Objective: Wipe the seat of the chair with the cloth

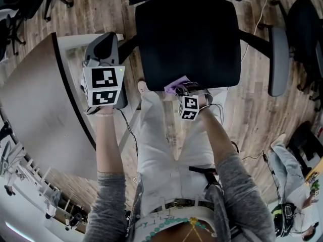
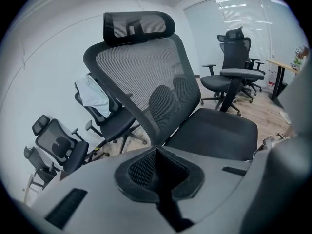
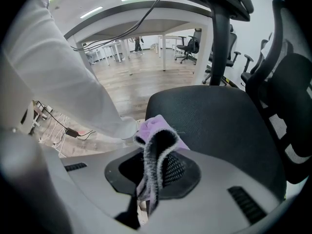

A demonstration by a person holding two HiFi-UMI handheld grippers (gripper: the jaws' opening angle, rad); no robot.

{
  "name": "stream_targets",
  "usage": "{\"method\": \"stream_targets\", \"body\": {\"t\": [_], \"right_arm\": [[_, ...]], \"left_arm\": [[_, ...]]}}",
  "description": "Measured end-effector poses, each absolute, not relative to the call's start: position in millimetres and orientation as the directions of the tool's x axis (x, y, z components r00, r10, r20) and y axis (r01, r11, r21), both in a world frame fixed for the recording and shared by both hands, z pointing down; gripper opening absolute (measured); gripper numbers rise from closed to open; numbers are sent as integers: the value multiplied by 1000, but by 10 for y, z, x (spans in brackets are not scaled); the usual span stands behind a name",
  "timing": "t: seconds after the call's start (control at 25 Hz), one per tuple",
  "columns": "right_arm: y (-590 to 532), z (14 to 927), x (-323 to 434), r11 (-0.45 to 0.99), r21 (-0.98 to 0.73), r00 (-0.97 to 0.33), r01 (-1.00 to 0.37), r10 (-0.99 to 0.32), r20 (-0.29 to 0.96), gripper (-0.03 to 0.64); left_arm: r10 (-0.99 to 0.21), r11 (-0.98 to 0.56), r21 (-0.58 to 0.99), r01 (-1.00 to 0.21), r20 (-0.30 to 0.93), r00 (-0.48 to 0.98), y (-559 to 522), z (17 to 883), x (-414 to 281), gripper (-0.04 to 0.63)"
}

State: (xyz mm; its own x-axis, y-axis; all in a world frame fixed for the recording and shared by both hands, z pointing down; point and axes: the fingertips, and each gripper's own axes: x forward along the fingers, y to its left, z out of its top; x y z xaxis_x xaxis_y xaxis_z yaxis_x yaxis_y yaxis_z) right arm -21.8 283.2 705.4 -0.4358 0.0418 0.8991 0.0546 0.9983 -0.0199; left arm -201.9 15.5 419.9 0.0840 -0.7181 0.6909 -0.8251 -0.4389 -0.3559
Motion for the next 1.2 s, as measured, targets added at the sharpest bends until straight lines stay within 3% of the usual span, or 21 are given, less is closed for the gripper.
{"method": "stream_targets", "body": {"t": [1.2], "right_arm": [[2781, 7119, 413, 999, -37, -374, -2, 34, 927, 52]], "left_arm": [[-725, -436, -401, -806, 687, 51, 161, 4202, -2047, 2]]}}
